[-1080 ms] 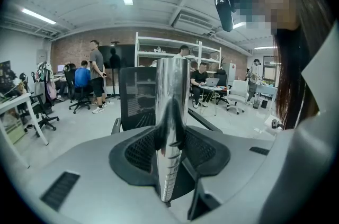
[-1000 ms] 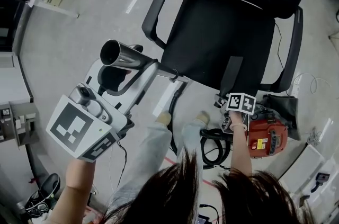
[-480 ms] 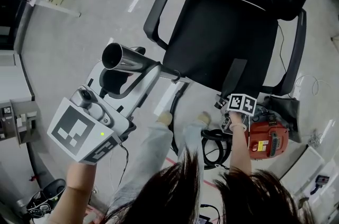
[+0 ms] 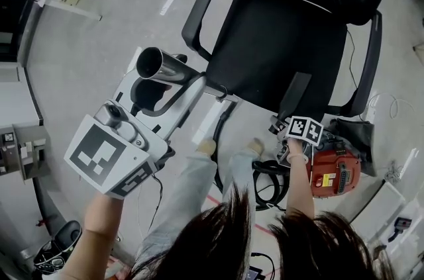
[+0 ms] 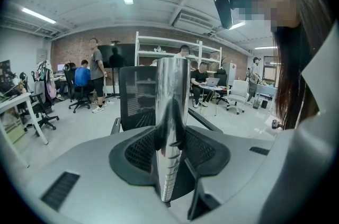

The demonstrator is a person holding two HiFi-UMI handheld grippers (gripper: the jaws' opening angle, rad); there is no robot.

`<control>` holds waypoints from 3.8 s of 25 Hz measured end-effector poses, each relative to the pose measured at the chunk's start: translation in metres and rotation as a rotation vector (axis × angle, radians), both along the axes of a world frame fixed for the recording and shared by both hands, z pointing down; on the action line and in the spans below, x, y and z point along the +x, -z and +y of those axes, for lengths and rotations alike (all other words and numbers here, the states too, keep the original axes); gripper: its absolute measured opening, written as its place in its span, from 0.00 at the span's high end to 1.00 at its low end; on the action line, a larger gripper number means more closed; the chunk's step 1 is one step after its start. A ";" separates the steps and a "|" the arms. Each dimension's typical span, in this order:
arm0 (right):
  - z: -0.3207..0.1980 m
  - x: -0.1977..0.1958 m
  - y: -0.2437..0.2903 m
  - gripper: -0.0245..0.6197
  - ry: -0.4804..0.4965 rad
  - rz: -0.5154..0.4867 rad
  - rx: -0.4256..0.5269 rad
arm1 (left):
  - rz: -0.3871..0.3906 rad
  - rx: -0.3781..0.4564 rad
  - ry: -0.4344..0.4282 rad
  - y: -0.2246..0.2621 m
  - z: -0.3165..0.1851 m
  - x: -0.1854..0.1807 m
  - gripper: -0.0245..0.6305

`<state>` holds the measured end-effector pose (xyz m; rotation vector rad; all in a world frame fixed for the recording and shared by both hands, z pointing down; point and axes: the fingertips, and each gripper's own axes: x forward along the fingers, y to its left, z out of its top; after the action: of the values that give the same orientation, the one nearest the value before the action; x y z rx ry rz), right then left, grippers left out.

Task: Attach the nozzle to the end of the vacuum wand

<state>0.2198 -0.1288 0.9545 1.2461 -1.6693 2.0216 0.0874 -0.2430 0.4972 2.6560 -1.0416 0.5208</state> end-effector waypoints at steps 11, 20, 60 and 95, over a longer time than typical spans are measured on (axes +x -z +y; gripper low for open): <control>0.006 0.004 0.028 0.67 -0.053 -0.008 0.040 | -0.070 -0.010 -0.003 -0.006 0.004 -0.011 0.73; 0.012 0.006 0.056 0.67 -0.095 -0.021 0.056 | -0.073 -0.016 -0.015 -0.005 0.003 -0.008 0.73; 0.050 -0.045 0.207 0.67 -0.237 -0.042 0.163 | -0.082 -0.051 -0.109 0.010 0.017 -0.014 0.73; 0.060 -0.118 0.344 0.67 -0.482 -0.065 0.438 | -0.017 -0.053 -0.286 0.029 0.071 -0.058 0.72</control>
<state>0.1020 -0.0691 0.6102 1.9036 -2.0786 2.0139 0.0298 -0.1723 0.4686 2.7721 -0.6429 0.6170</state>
